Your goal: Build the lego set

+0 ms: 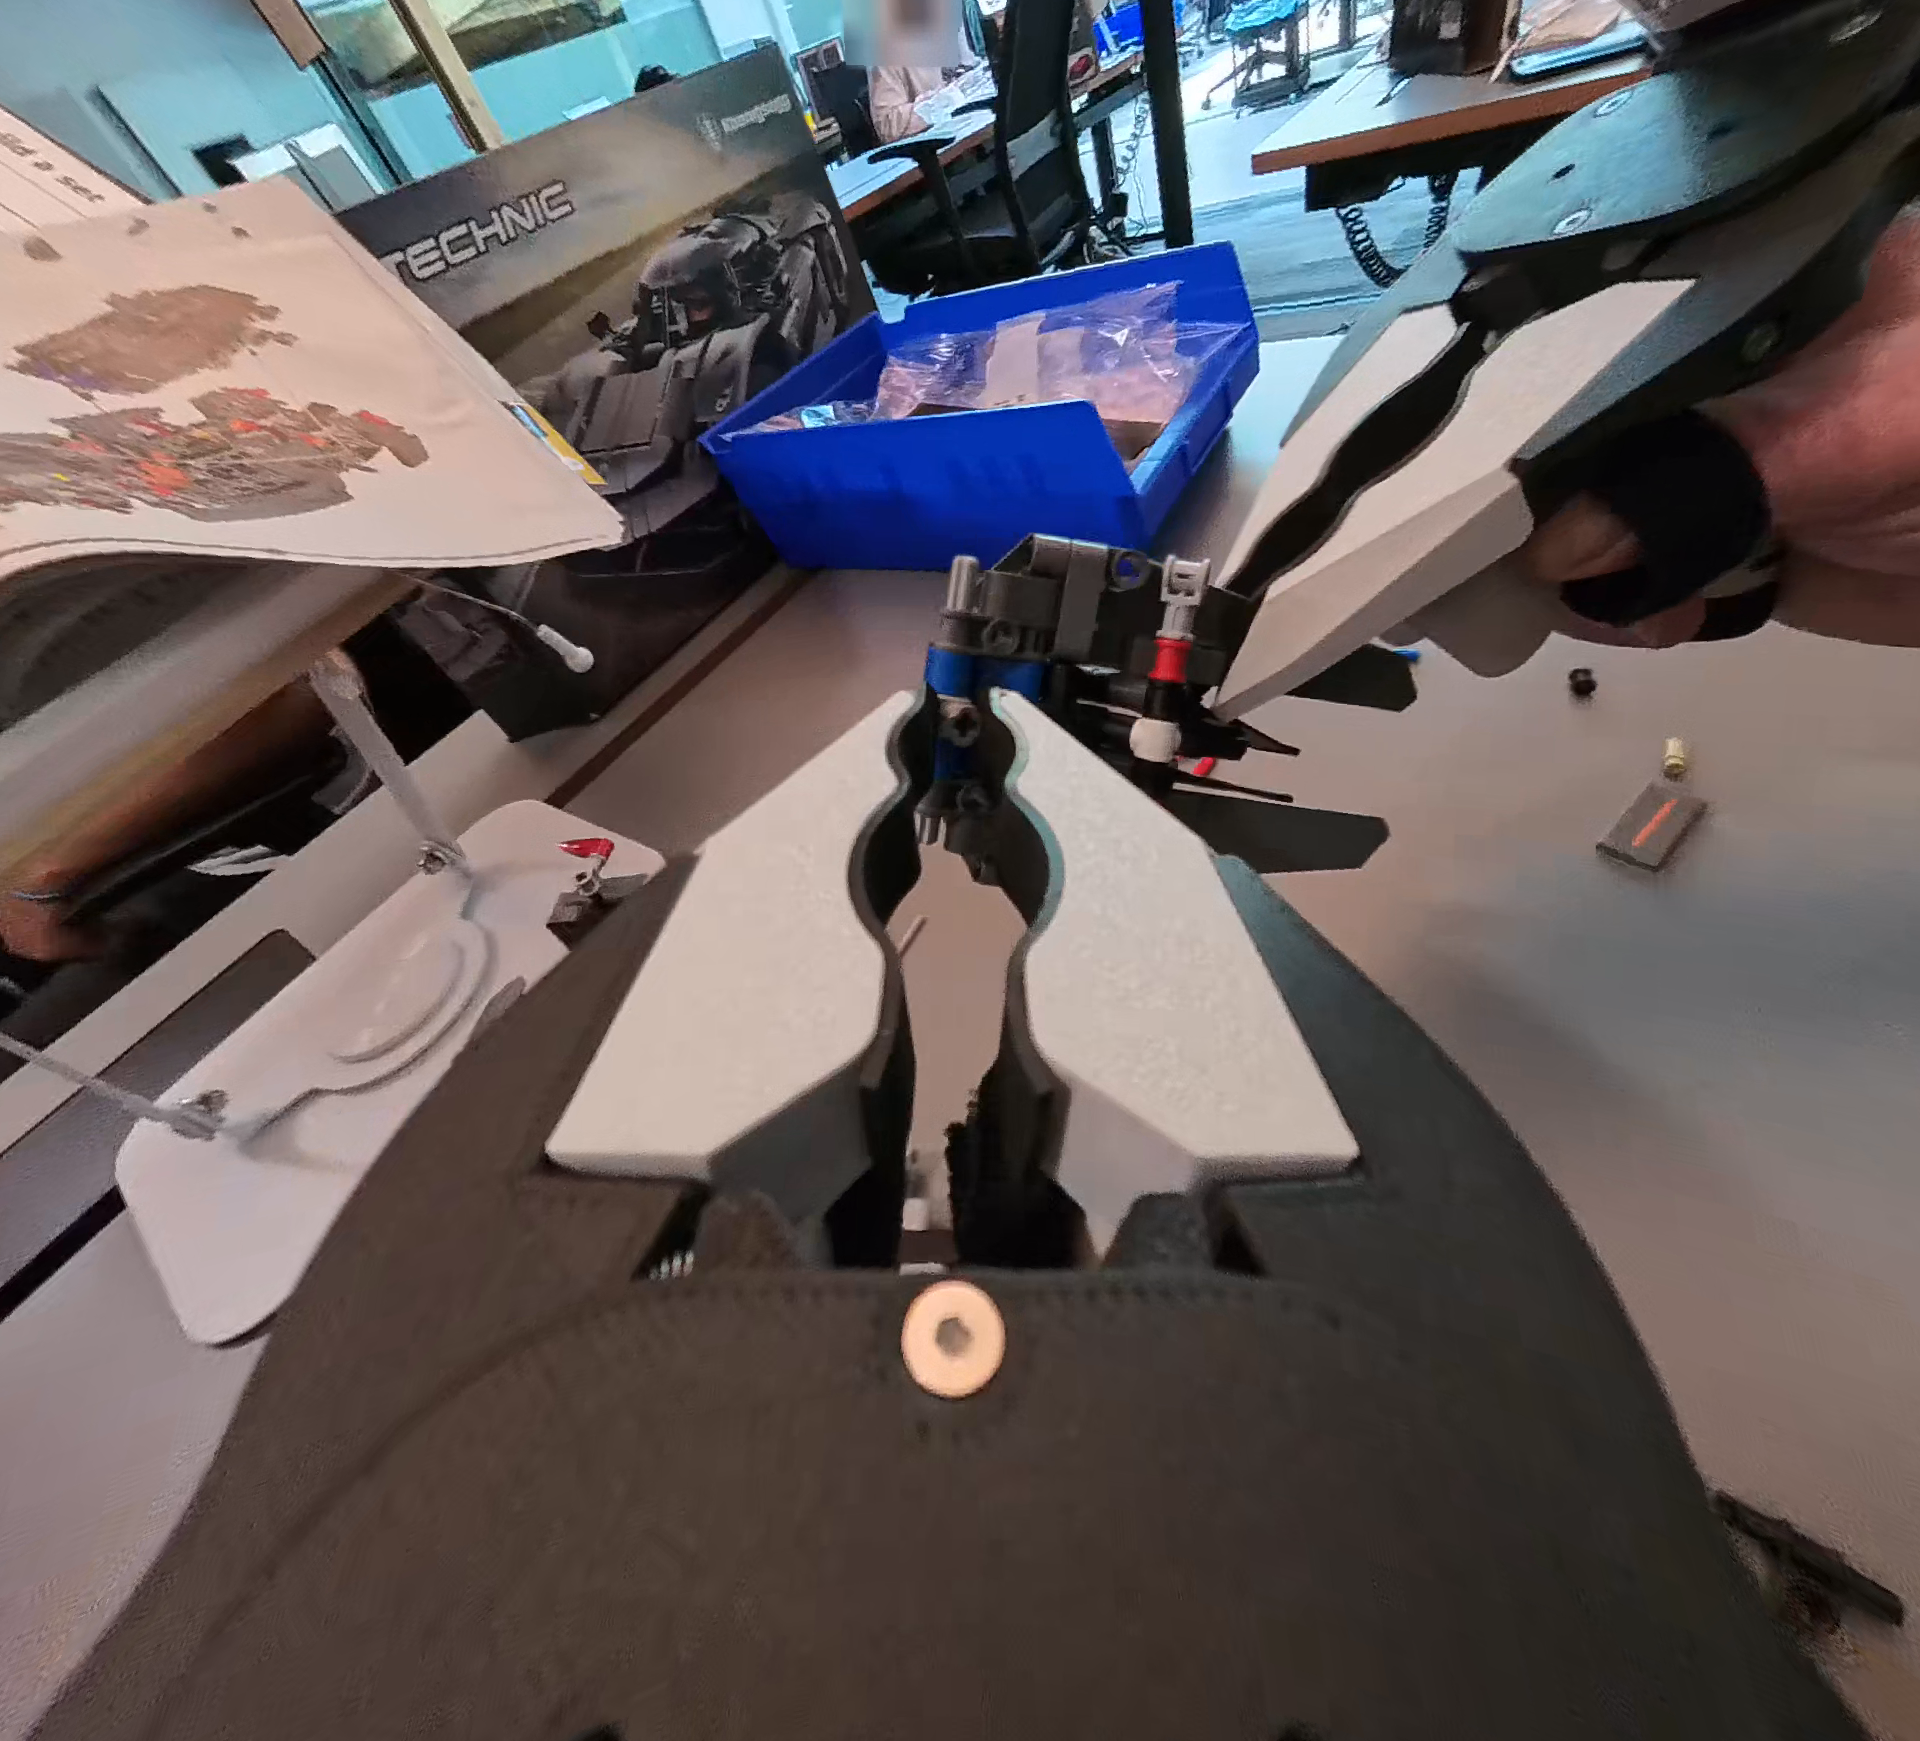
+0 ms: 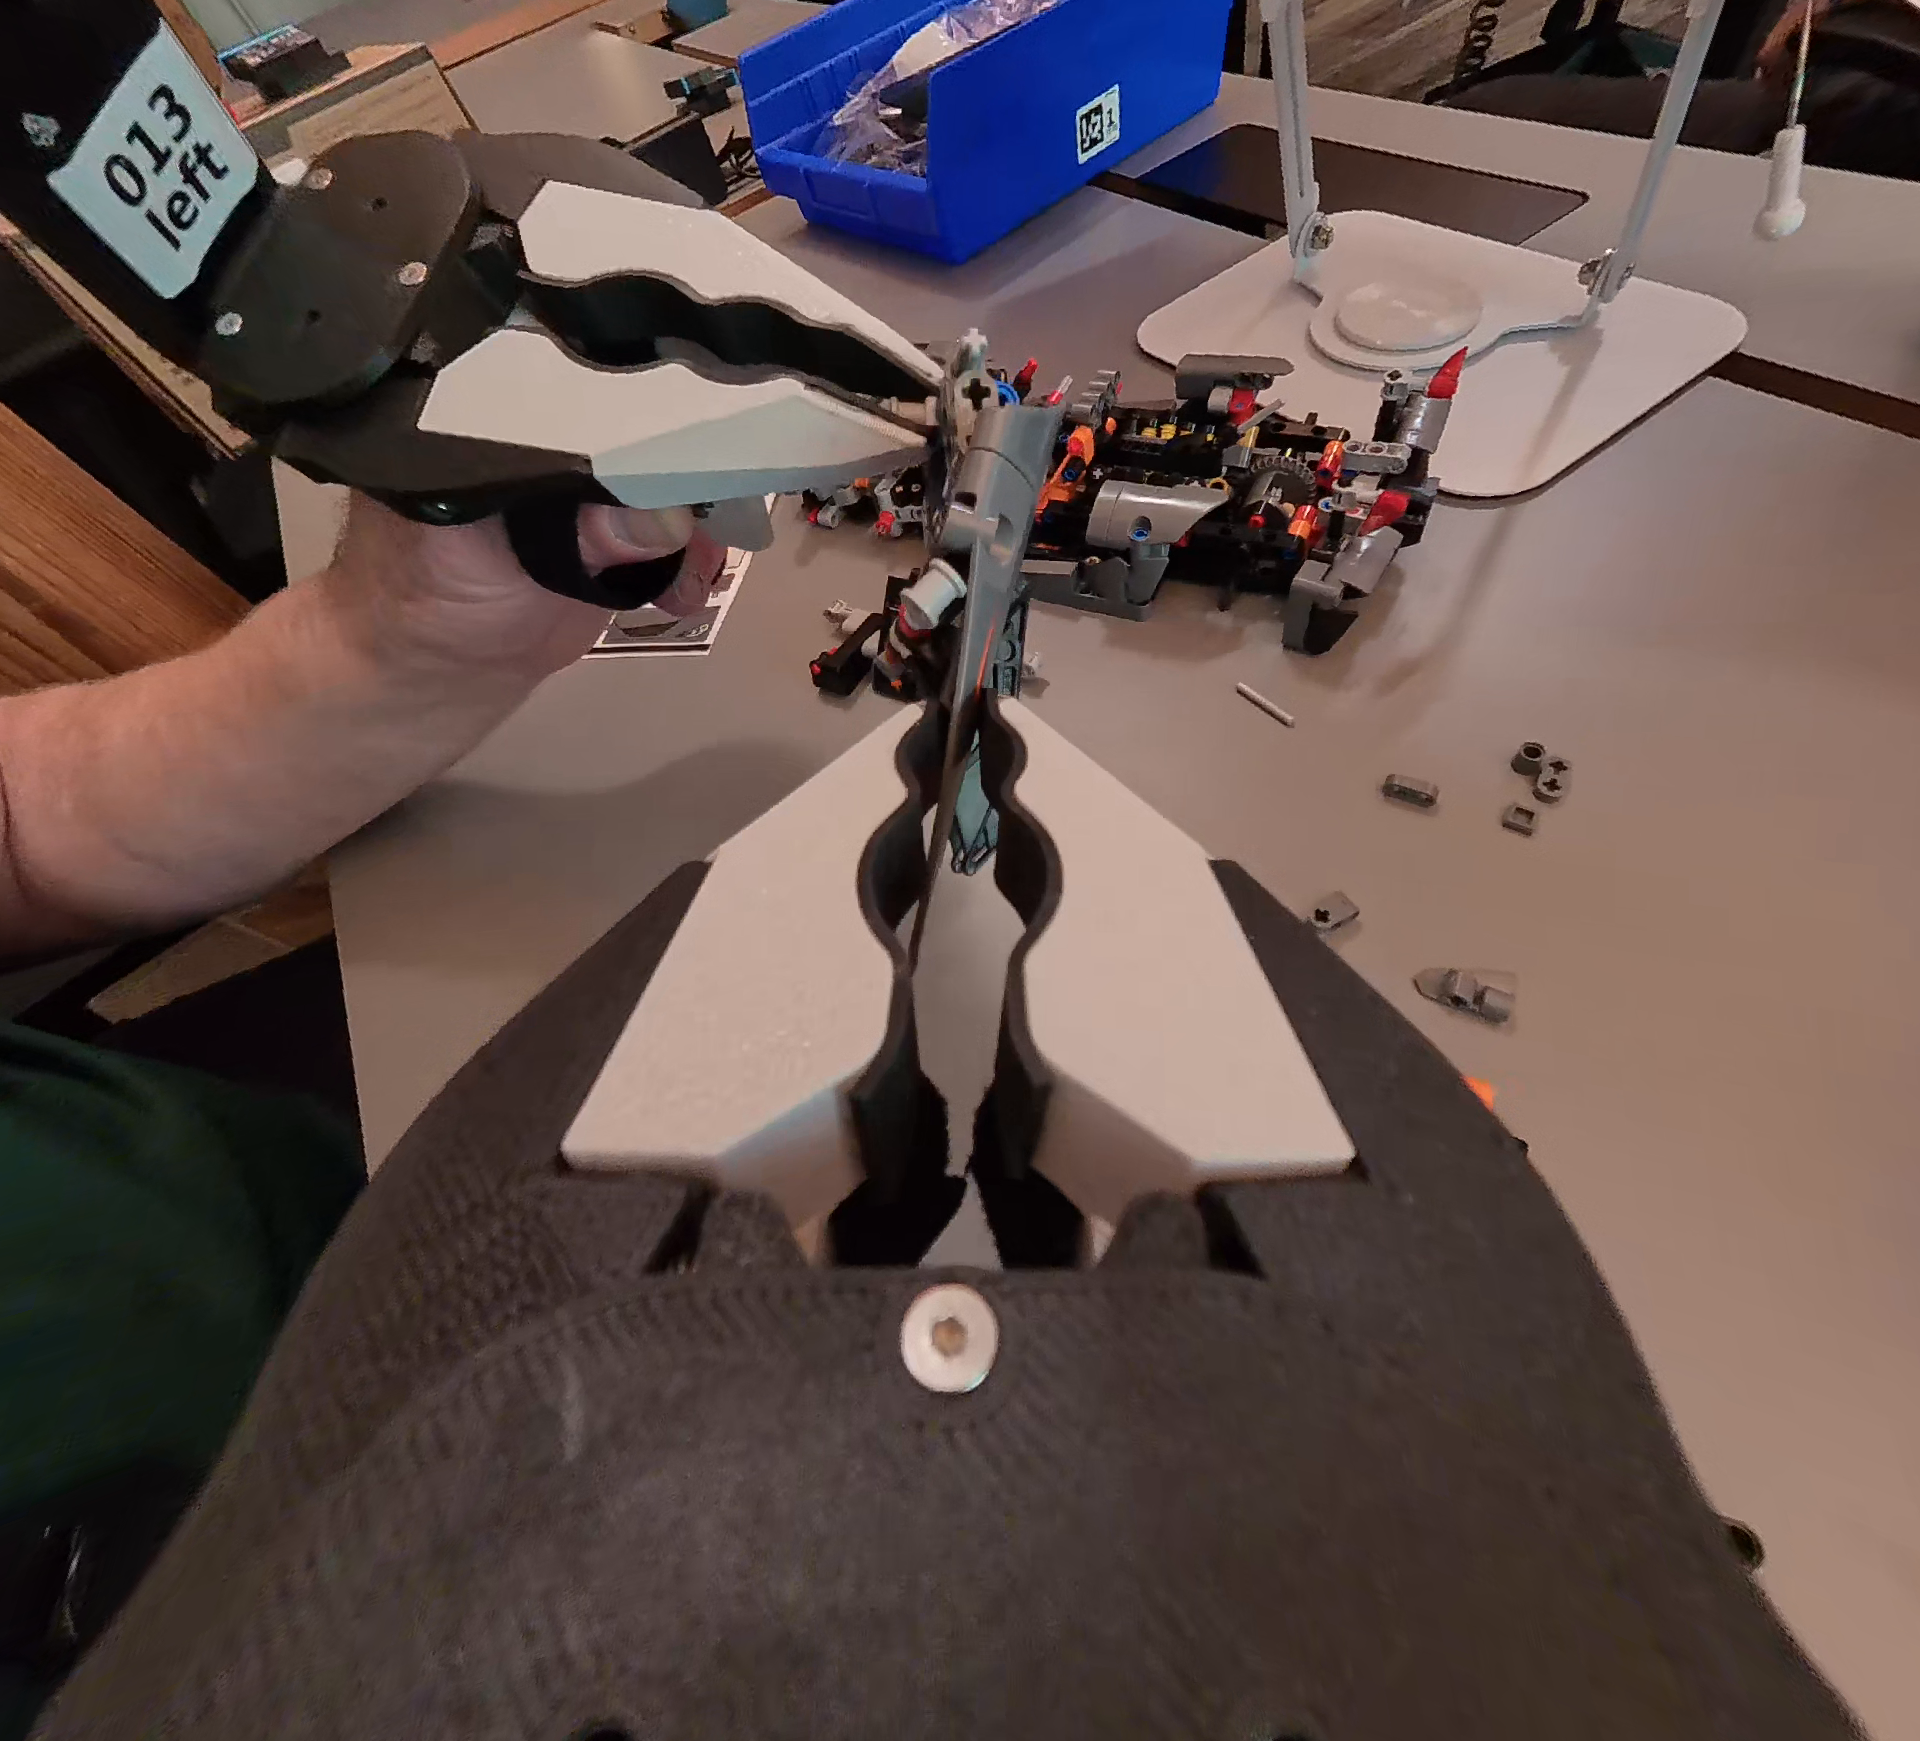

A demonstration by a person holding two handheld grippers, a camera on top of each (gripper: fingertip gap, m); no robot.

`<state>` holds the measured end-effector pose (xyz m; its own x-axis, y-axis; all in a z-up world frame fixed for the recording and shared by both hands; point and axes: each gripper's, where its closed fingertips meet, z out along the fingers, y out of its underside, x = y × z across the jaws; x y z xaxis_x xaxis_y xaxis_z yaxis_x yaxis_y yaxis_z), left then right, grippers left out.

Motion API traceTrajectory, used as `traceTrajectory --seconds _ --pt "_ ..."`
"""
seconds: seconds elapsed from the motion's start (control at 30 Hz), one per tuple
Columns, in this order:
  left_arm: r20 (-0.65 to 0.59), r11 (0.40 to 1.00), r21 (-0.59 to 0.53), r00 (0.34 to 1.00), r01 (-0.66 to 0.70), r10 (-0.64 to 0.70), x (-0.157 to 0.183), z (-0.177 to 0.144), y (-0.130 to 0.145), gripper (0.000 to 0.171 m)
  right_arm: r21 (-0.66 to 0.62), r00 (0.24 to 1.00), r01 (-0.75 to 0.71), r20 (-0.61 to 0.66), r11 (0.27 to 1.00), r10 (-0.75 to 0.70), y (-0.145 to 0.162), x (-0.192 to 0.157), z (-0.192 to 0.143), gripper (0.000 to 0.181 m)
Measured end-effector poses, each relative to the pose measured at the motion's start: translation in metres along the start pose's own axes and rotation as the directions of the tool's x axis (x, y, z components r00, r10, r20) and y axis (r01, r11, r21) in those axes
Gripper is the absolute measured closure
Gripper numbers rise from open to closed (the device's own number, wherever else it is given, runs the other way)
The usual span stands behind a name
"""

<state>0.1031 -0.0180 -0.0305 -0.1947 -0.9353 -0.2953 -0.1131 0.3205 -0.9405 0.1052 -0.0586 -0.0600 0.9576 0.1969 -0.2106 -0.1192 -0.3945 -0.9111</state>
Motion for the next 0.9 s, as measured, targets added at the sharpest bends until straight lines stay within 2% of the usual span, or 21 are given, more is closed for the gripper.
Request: traceTrajectory --seconds 0.17,0.53,0.7,0.9 --pt "0.002 1.0 0.012 1.0 -0.007 0.007 0.0 0.001 -0.001 0.166 -0.003 1.0 0.031 -0.003 1.0 -0.031 0.001 -0.002 0.0 0.177" --pt "-0.133 0.973 0.143 0.978 0.181 -0.162 0.001 -0.006 -0.013 0.165 0.03 0.996 0.094 -0.004 0.995 -0.094 -0.007 -0.011 -0.006 0.177" --pt "-0.151 0.973 0.173 0.98 0.155 -0.129 0.005 -0.009 -0.019 0.164 0.049 0.995 0.101 -0.028 0.994 -0.1 -0.009 -0.005 -0.008 0.177" --pt "-0.167 0.981 0.152 0.981 0.124 -0.098 0.002 -0.014 -0.017 0.158 0.016 0.986 0.165 -0.022 0.986 -0.165 -0.012 -0.002 -0.003 0.177"
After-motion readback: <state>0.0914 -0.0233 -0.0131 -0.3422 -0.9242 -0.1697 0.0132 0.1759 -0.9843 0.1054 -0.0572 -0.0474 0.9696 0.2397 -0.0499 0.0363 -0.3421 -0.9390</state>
